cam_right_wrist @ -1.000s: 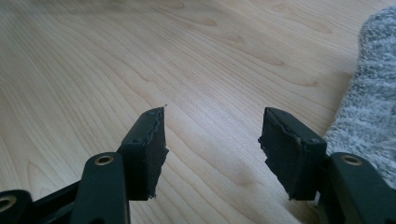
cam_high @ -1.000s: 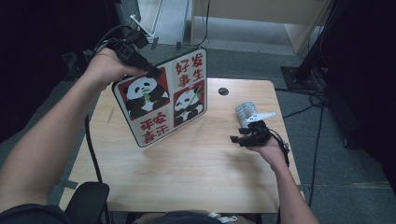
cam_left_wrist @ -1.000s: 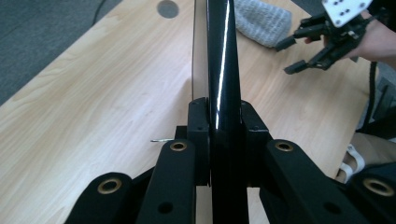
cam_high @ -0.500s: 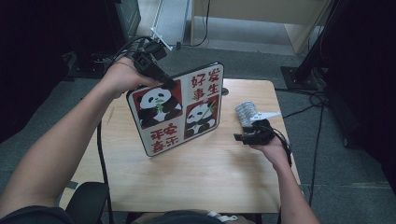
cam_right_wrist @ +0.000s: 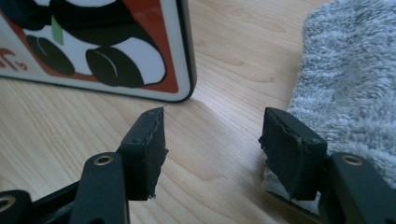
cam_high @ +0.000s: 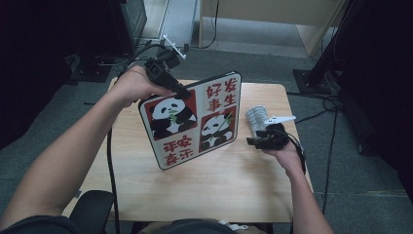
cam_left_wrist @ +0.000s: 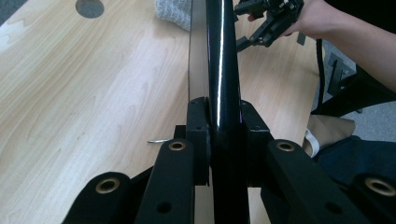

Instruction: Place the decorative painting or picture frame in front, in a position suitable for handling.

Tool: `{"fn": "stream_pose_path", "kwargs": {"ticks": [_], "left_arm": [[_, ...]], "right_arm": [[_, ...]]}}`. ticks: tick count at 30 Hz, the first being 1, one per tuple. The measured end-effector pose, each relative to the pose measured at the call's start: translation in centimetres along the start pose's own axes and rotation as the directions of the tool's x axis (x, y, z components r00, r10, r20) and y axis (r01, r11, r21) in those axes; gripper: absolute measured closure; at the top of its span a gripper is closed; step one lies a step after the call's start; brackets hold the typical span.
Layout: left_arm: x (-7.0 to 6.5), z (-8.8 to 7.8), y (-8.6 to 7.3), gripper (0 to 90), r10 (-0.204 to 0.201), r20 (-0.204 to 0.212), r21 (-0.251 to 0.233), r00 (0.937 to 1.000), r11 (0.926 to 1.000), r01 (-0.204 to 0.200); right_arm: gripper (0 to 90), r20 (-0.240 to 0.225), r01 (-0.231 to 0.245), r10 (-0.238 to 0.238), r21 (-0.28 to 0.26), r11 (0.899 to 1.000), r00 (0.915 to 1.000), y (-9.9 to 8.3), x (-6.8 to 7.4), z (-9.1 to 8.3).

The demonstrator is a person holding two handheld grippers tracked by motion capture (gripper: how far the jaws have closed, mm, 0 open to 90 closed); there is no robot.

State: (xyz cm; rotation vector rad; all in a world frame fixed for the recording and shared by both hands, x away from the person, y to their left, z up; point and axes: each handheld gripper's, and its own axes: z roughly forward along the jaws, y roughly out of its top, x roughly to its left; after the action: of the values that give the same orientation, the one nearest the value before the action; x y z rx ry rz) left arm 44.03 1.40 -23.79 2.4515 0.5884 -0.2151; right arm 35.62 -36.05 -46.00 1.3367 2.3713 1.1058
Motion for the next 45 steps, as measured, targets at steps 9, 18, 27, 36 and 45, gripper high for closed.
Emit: {"fn": "stream_pose_path", "kwargs": {"ticks": [9, 18, 27, 36, 45], "left_arm": [[0.5, -0.1, -0.5, 77.7, -0.008, -0.042, -0.008, 0.9991, 0.9999, 0.007], [0.8, 0.1, -0.8, 51.8, -0.024, -0.074, 0.008, 0.9969, 0.9997, 0.024], [1.3, -1.1, -1.3, 46.2, -0.039, -0.072, -0.073, 0.9967, 0.9968, 0.033], [0.9, -2.5, -2.7, 43.9, -0.031, -0.084, -0.124, 0.9959, 0.9921, 0.021], [0.9, -3.3, -4.7, 40.3, -0.044, -0.095, -0.175, 0.9945, 0.9842, 0.027]], "right_arm": [[40.4, 0.02, 0.002, -0.002, 0.004, 1.0, 0.9998, 0.1, -0.1, 0.5], [40.4, 0.037, 0.004, -0.005, 0.011, 1.0, 0.9993, 0.3, -0.2, 0.6], [40.4, 0.06, 0.008, -0.008, -0.005, 1.0, 0.9982, 0.8, -0.5, 0.5], [40.4, 0.1, 0.006, -0.005, -0.011, 1.0, 0.995, 2.0, -2.0, 0.6], [42.5, 0.148, -0.006, 0.008, -0.016, 1.0, 0.989, 3.0, -3.9, 0.4]]}}
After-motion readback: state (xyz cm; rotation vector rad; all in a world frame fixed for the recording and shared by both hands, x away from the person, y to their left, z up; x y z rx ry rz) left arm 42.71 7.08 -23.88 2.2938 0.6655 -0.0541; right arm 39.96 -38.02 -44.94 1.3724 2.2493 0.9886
